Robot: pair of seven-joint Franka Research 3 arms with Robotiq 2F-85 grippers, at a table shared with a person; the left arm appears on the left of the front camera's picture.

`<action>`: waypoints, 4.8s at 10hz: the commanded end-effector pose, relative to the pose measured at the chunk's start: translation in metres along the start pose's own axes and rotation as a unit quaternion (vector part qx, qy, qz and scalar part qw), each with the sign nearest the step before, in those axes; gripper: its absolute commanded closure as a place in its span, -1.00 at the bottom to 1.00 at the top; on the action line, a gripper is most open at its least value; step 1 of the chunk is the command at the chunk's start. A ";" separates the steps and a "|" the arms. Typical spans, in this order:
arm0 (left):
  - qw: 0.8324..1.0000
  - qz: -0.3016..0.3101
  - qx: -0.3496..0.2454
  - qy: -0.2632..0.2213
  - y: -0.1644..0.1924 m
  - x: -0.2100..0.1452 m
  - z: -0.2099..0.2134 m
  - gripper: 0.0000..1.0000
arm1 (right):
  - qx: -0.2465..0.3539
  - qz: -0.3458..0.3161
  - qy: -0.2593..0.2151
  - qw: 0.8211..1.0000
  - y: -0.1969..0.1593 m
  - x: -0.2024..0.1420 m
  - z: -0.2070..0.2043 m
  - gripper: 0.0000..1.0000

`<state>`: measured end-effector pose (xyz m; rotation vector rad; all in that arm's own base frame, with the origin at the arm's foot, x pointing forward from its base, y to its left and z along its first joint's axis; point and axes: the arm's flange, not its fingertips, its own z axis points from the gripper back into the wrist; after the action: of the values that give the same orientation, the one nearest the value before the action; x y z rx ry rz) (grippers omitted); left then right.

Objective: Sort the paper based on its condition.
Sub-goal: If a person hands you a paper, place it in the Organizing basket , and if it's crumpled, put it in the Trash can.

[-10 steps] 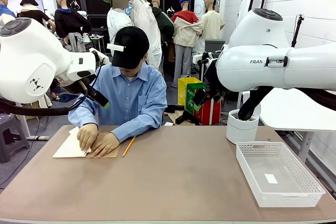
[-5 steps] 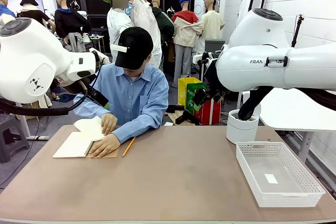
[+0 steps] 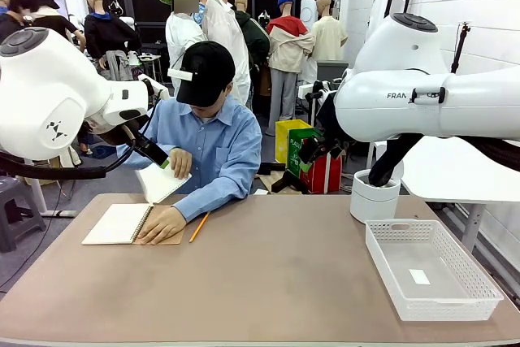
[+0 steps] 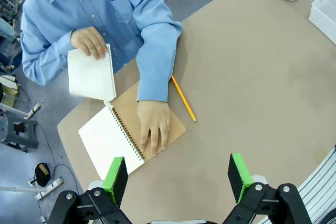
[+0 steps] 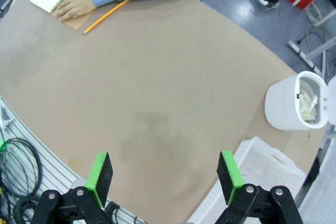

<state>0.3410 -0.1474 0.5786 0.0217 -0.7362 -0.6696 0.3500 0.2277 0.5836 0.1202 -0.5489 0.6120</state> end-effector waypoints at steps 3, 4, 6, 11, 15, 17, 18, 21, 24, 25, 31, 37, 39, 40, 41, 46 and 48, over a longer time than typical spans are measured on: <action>1.000 -0.002 0.001 0.000 0.000 0.000 0.000 -1.00 | 0.000 0.000 0.000 1.000 0.000 -0.001 0.000 -1.00; 1.000 -0.002 0.001 0.000 0.000 0.000 0.000 -1.00 | 0.000 0.000 0.000 1.000 0.000 -0.001 0.000 -1.00; 1.000 -0.002 0.001 0.000 0.000 0.000 0.000 -1.00 | 0.000 0.000 0.000 1.000 0.000 -0.001 0.000 -1.00; 1.000 -0.002 0.001 0.000 0.000 0.000 0.000 -1.00 | 0.000 0.000 0.000 1.000 0.000 -0.001 0.000 -1.00; 1.000 -0.002 0.001 0.000 0.000 0.000 0.000 -1.00 | 0.000 0.000 0.000 1.000 0.000 -0.001 0.000 -1.00; 1.000 -0.002 0.001 0.000 0.000 0.000 0.000 -1.00 | 0.000 0.000 0.000 1.000 0.000 -0.001 0.000 -1.00; 1.000 -0.002 0.001 0.000 0.000 0.000 0.000 -1.00 | 0.000 0.000 0.000 1.000 0.000 -0.001 0.000 -1.00; 1.000 -0.002 0.001 0.000 0.000 0.000 0.000 -1.00 | 0.000 0.000 0.000 1.000 0.000 -0.001 0.000 -1.00; 1.000 -0.002 0.001 0.000 0.000 0.000 0.000 -1.00 | 0.000 0.000 0.000 1.000 0.000 -0.001 0.000 -1.00; 1.000 -0.002 0.001 0.000 0.000 0.000 0.000 -1.00 | 0.000 0.000 0.000 1.000 0.000 -0.001 0.000 -1.00; 1.000 -0.002 0.001 0.000 0.000 0.000 0.000 -1.00 | 0.000 0.000 0.000 1.000 0.000 -0.001 0.000 -1.00; 1.000 -0.002 0.001 0.000 0.000 0.000 0.000 -1.00 | 0.000 0.000 0.000 1.000 0.000 -0.001 0.000 -1.00; 1.000 -0.002 0.001 0.000 0.000 0.000 0.000 -1.00 | 0.000 0.000 0.000 1.000 0.000 -0.001 0.000 -1.00; 1.000 -0.002 0.001 0.000 0.000 0.000 0.000 -1.00 | 0.000 0.000 0.000 1.000 0.000 -0.001 0.000 -1.00; 1.000 -0.002 0.001 0.000 0.000 0.000 0.000 -1.00 | 0.000 0.000 0.000 1.000 0.000 -0.001 0.000 -1.00; 1.000 -0.002 0.001 0.000 0.000 0.000 0.000 -1.00 | 0.000 0.000 0.000 1.000 0.000 0.000 0.000 -1.00; 1.000 -0.002 0.001 0.000 0.000 0.000 0.000 -1.00 | 0.023 -0.067 0.006 0.997 -0.007 -0.002 -0.005 -1.00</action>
<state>0.3410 -0.1475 0.5786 0.0217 -0.7362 -0.6696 0.3528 0.2238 0.5824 0.1465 -0.5368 0.5633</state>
